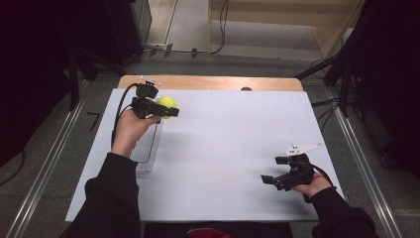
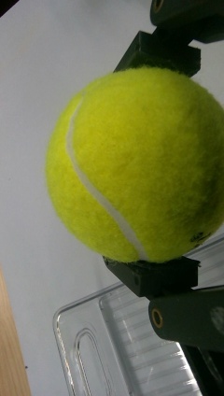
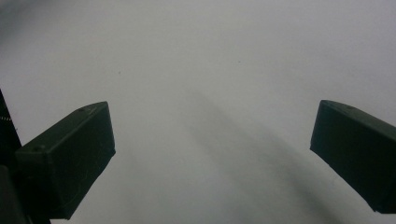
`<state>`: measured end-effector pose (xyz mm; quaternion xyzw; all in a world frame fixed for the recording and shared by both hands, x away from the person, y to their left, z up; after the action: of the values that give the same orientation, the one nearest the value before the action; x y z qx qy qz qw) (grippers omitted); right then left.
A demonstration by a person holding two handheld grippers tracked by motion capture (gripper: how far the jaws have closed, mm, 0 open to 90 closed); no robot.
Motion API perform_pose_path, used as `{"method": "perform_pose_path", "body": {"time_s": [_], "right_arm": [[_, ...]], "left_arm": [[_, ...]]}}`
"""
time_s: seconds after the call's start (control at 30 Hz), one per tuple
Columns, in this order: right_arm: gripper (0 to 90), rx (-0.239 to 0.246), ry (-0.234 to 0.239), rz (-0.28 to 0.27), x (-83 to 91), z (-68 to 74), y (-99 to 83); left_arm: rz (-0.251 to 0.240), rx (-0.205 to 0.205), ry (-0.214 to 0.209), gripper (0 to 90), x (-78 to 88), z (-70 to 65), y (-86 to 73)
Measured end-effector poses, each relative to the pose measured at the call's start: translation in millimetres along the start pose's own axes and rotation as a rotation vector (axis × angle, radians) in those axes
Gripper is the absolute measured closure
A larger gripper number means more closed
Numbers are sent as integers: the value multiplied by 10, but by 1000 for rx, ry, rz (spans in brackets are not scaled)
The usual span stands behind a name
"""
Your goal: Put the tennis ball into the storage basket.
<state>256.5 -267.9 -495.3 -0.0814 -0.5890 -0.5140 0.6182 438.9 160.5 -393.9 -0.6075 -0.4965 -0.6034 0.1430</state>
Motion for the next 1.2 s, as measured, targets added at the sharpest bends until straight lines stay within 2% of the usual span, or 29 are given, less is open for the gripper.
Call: {"method": "perform_pose_path", "body": {"time_s": [0.4, 0.53, 0.8, 1.2], "right_arm": [[0, 1, -3, 3, -14, 2, 10], [0, 2, -3, 3, -16, 4, 10], [0, 5, -2, 7, -21, 6, 12], [0, 5, 0, 5, -20, 10, 7]], "left_arm": [[-17, 35, 17, 267, 98, 117, -56], [-12, 43, 50, 266, 117, 151, -69], [-21, 66, 46, 267, 153, 237, -100], [-28, 102, 68, 266, 200, 348, -145]]}}
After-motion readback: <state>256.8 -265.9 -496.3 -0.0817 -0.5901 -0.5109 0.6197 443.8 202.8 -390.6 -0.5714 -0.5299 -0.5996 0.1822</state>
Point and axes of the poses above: each handheld gripper's, and its own axes: x roughly backward along the jaws, y roughly out of its top, z roughly to its left, the point moved 1 cm from there along -x, roughly forward along the jaws, and after that the axes turned 12 degrees about z, right-handed, at the moved point
